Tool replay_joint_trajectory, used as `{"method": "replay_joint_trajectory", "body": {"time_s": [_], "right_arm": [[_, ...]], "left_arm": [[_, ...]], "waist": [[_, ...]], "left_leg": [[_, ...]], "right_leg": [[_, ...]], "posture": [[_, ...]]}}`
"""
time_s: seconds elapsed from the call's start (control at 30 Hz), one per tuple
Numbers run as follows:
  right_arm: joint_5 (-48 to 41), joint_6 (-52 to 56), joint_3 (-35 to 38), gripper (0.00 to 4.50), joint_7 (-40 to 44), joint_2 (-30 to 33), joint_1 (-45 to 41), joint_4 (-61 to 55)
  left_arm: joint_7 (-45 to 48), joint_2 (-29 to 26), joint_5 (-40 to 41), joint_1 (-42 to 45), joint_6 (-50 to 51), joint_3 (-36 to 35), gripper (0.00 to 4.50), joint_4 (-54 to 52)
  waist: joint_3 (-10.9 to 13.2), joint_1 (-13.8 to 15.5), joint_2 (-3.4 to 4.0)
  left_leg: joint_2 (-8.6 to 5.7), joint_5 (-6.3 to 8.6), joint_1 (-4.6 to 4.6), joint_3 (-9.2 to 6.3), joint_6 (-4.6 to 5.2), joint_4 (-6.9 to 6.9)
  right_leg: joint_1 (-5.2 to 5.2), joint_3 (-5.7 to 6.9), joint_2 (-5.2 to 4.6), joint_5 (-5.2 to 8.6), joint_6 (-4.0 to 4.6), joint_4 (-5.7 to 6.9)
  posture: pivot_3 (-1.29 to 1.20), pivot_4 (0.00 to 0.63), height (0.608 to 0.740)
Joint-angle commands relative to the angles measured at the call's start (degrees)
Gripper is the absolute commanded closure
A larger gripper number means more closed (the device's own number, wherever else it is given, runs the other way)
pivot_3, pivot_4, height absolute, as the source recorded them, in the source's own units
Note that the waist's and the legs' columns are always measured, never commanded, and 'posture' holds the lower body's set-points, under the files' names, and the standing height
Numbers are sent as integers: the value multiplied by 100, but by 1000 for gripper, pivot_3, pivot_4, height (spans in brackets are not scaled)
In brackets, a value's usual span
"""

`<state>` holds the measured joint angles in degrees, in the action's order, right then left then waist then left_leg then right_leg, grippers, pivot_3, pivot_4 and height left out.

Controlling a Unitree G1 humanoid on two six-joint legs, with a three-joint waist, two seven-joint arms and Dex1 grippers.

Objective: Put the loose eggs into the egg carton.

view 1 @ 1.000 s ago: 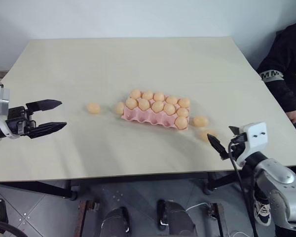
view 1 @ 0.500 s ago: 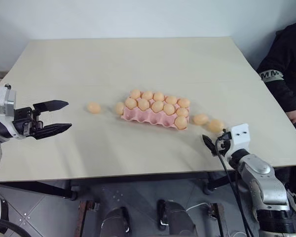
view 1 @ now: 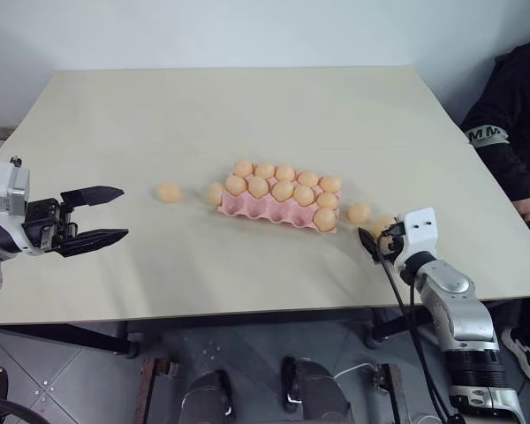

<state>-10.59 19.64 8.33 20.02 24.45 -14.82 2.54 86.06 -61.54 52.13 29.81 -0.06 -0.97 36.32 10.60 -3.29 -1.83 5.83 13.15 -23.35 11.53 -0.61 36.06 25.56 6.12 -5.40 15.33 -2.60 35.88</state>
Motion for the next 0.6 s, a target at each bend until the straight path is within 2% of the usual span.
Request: {"method": "replay_joint_trajectory", "body": {"time_s": [0.03,0.1,0.17,0.33,0.6], "right_arm": [[115,-195,99,0,17,155,-102,149],[113,-146,105,0,10,161,-153,194],[65,-122,123,390,18,146,-160,135],[36,-368,76,1982,128,98,-191,142],[17,-239,87,1982,159,164,-296,-77]], "left_arm": [[644,-122,87,5,-110,-125,38,-98],[644,-107,69,14,-131,-132,38,-84],[644,-94,61,21,-139,-144,0,-80],[644,-62,33,70,-163,-167,0,-42],[644,-33,8,104,-188,-192,0,-20]], "waist": [[0,-6,0],[0,-7,0],[0,-4,0],[0,-6,1],[1,-5,1]], "left_leg": [[0,0,0,0,0,0],[0,0,0,0,0,1],[1,0,1,0,0,1],[0,0,0,0,0,-2],[1,0,0,0,-1,-1]], "right_leg": [[0,0,0,0,0,0],[0,0,0,0,0,1],[0,0,-1,0,0,1],[1,0,-1,0,0,-1],[1,0,0,0,0,1]], "posture": [[0,150,740],[0,150,740],[0,150,740],[0,150,740],[0,150,740]]}}
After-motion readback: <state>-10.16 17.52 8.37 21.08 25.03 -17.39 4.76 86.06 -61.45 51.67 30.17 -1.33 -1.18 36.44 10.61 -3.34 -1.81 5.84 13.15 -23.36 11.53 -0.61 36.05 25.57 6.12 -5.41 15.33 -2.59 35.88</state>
